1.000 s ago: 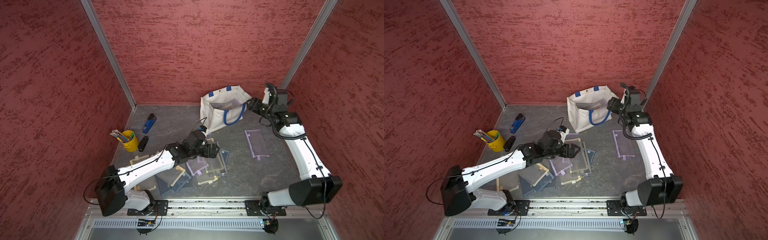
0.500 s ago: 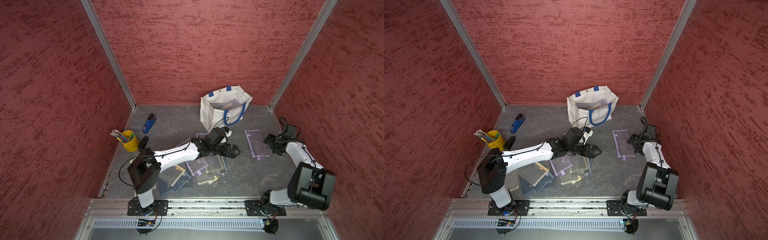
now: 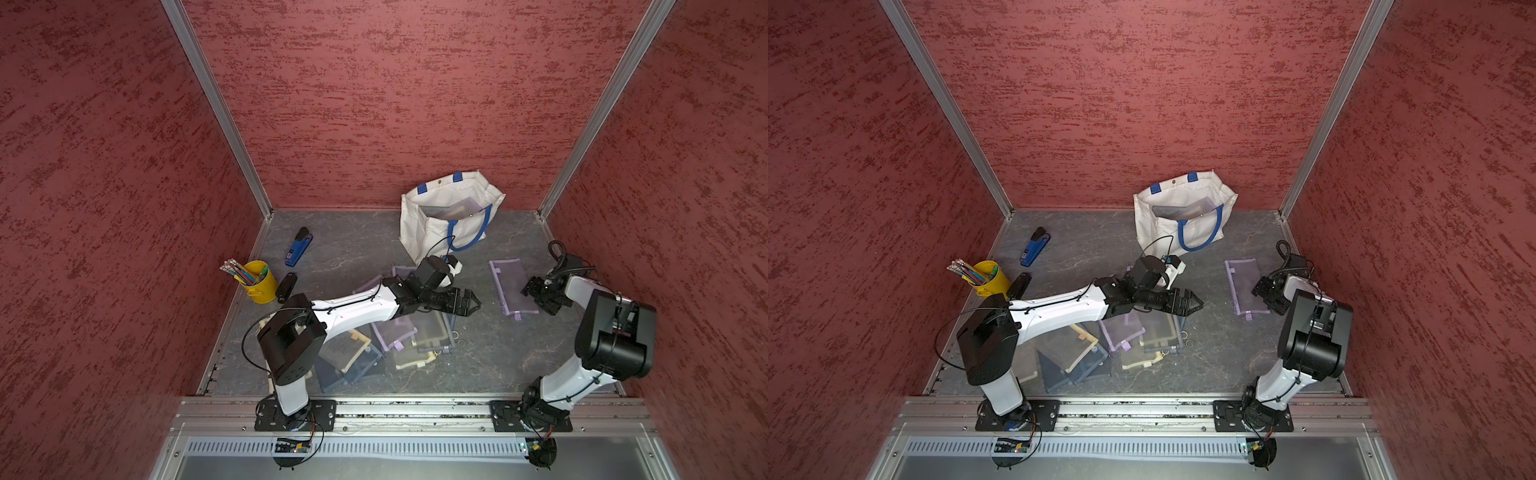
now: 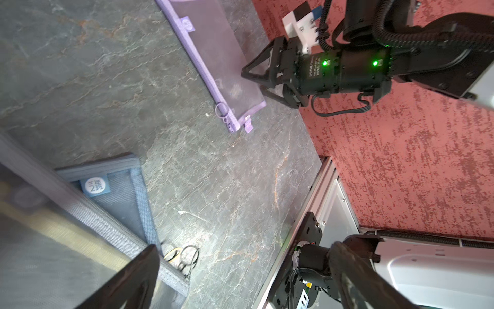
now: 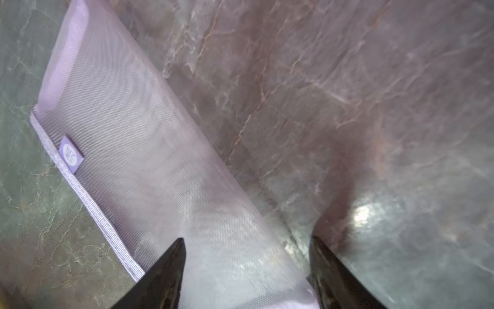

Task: Put the pencil pouch into the canvas bag
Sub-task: Pick up the pencil pouch from the center of the board.

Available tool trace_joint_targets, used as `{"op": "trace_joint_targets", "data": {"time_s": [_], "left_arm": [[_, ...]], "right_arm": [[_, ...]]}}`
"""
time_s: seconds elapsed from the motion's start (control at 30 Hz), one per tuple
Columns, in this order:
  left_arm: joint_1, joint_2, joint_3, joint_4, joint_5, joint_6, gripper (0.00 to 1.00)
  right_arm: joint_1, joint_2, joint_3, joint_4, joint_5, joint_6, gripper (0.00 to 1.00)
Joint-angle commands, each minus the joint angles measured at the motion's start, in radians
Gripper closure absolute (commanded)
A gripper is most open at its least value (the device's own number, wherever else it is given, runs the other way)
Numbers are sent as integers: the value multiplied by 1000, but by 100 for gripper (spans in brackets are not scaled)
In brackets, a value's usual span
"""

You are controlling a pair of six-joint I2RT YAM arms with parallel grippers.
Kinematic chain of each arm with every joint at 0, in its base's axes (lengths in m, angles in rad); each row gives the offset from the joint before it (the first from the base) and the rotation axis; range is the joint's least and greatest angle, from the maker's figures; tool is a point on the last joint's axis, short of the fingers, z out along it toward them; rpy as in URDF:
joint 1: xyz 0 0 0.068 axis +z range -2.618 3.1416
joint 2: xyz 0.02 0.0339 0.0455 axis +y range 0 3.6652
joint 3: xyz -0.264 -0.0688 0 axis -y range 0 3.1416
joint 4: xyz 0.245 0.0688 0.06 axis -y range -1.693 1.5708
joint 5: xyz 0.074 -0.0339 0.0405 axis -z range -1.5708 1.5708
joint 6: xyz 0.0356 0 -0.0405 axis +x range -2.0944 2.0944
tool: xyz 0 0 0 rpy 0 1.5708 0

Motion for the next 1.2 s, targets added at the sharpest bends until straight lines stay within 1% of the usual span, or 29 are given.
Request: {"op": "trace_joint_targets", "data": {"time_s": [0.0, 0.07, 0.17, 0.27, 0.47, 0.6, 0.67, 0.77, 0.87, 1.0, 1.07, 1.17], "left_arm": [[22, -33, -33, 55, 20, -14, 0], [37, -42, -50, 69, 23, -17, 0], [57, -57, -83, 99, 25, -24, 0], [79, -72, -133, 152, 27, -42, 1], [99, -69, -148, 139, 17, -19, 0], [103, -10, -72, 90, 48, -6, 0], [101, 43, -4, 41, 66, 4, 0], [100, 138, 100, -16, 98, 4, 3], [99, 227, 193, -53, 117, 1, 7], [94, 333, 294, -48, 131, -25, 12], [94, 396, 355, -38, 149, -52, 15], [90, 486, 455, -40, 157, -91, 20]], "right_arm": [[44, 3, -34, -21, -1, -41, 30], [78, -13, -61, -28, 20, -35, 31], [147, -42, -86, -49, 76, -31, 41], [216, -68, -108, -58, 129, -22, 46], [330, -97, -128, -73, 110, 49, 49], [352, -178, -180, -58, 42, 131, 50], [349, -226, -204, -53, 16, 167, 50], [338, -301, -217, -51, -6, 201, 49], [277, -321, -207, -54, -40, 204, 48], [145, -302, -203, -14, -110, 191, 48], [114, -272, -185, 6, -117, 178, 48], [79, -200, -169, 74, -162, 184, 48]]}}
